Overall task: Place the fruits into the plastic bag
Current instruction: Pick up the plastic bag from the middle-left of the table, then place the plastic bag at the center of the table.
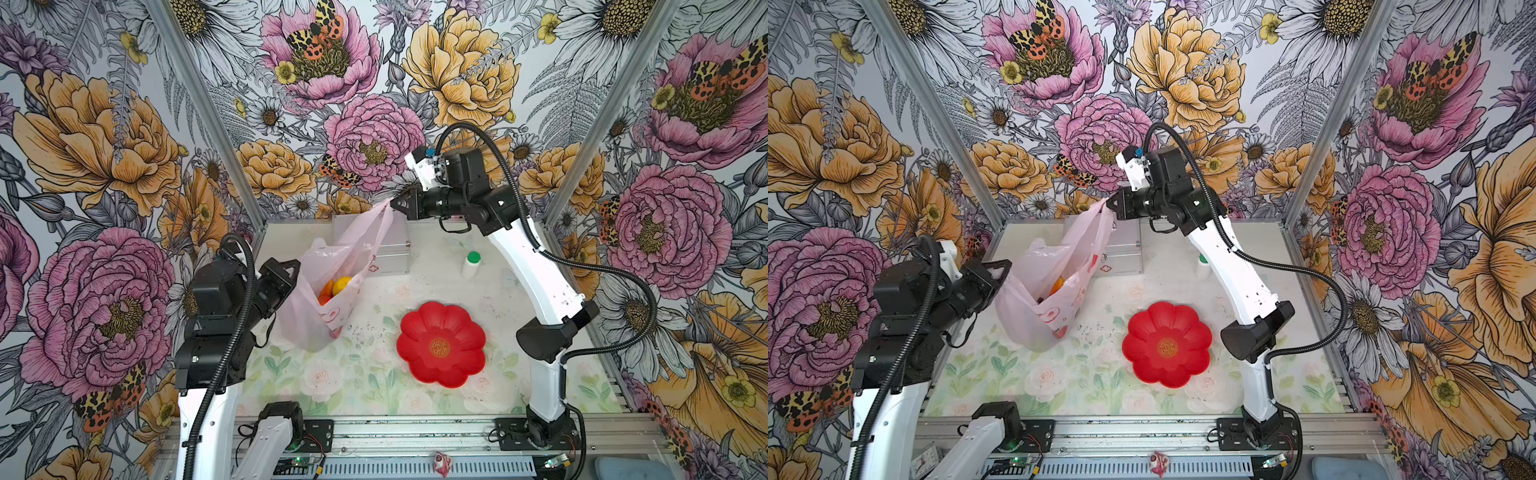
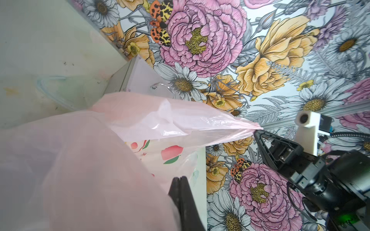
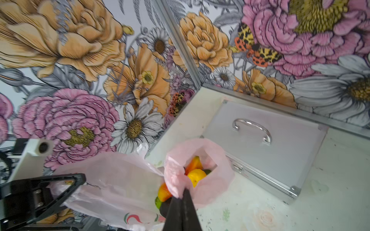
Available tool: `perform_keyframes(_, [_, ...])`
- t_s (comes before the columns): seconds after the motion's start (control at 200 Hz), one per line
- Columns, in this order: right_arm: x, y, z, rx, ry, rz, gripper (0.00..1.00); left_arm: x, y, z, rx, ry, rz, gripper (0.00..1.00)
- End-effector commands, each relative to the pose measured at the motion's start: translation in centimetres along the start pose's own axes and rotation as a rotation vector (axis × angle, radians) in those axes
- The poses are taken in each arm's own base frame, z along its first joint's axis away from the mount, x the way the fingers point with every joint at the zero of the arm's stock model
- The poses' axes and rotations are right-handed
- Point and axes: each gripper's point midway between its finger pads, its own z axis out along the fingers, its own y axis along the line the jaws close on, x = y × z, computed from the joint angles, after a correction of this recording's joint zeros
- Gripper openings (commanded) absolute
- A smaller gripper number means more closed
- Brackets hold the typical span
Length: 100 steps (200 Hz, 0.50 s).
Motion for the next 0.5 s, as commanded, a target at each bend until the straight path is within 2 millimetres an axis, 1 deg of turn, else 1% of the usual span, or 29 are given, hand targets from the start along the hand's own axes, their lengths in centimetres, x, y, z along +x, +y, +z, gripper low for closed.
perform_keyframes(0.0, [-2.4,3.0,-2.3,-0.089,-0.073,0.041,0.0,-1.4,-1.7,-0.1,0.025,-0.019,0.05,0.0])
perform_keyframes(0.085, [-2.9,3.7,-3.2,-0.102,-0.093,0.043,0.0,-1.7,-1.7,0.5,0.017,-0.009,0.055,0.0])
perform_keyframes(0.145, [-2.8,3.5,-3.5,-0.089,-0.093,0.036,0.0,-1.4,-1.1,1.3,0.001,0.014,0.055,0.0])
perform_keyframes(0.235, [-1.7,2.2,-3.2,-0.043,-0.065,0.04,0.0,-0.8,0.2,2.8,-0.032,0.058,0.047,0.0])
perform_keyframes(0.29, [-0.6,0.9,-2.8,0.001,-0.037,0.044,0.0,-0.5,1.1,3.7,-0.051,0.073,0.047,0.0])
perform_keyframes(0.35, [0.4,0.1,-2.6,0.034,-0.013,0.048,0.0,-0.3,1.7,4.5,-0.059,0.086,0.047,0.0])
perform_keyframes(0.475, [2.1,-1.6,-2.5,0.095,0.023,0.056,0.0,0.2,1.9,6.0,-0.054,0.113,0.052,0.0])
perform_keyframes(0.495, [2.3,-1.7,-2.4,0.097,0.029,0.06,0.0,0.3,1.9,6.2,-0.055,0.116,0.051,0.04])
